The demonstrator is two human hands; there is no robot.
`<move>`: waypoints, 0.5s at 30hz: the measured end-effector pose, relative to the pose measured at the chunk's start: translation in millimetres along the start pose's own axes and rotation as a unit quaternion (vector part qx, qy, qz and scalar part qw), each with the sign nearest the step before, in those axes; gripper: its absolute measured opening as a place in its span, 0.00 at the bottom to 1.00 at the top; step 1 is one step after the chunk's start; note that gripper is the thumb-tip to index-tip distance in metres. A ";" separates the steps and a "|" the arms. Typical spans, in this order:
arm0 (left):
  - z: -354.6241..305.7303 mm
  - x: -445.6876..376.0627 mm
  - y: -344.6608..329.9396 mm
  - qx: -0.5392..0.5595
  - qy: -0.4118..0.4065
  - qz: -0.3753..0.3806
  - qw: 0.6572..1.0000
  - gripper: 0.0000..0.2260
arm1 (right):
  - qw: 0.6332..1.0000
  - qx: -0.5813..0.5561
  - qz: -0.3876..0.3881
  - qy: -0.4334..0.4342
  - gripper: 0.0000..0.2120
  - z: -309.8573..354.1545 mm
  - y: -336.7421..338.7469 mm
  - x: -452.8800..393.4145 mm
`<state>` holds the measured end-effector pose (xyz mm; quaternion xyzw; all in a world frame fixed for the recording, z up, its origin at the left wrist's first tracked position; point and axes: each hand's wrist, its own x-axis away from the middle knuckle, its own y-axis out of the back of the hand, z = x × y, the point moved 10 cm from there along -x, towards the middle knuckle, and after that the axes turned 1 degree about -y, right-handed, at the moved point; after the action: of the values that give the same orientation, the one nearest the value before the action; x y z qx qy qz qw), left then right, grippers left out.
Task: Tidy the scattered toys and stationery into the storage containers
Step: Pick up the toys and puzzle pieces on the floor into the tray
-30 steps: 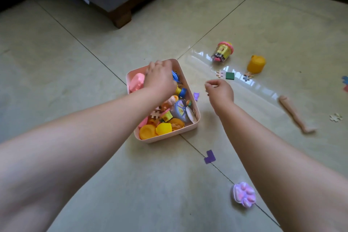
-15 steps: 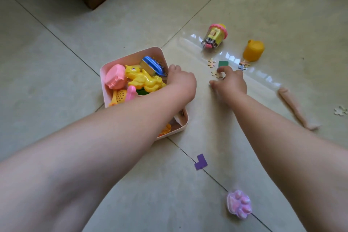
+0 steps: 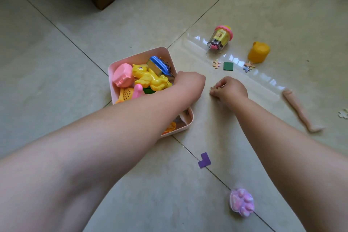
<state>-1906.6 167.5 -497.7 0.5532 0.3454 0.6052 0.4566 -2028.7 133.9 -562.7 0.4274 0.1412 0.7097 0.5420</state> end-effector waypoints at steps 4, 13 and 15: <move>19.7 14.9 44.6 0.090 0.030 -0.148 0.984 0.14 | 0.987 -0.158 0.020 -0.013 0.08 6.0 -13.5 18.5; 131.2 75.7 43.3 0.080 0.281 -0.112 0.950 0.17 | 0.967 -0.212 0.000 0.138 0.06 102.1 -39.2 87.0; 142.1 85.9 36.5 0.066 0.295 -0.083 0.949 0.18 | 0.970 -0.192 0.018 0.146 0.09 106.3 -45.1 89.1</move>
<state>-1770.4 222.8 -412.3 0.3483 0.5488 0.6772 0.3449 -1922.9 202.0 -489.0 0.2092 0.0721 0.7878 0.5749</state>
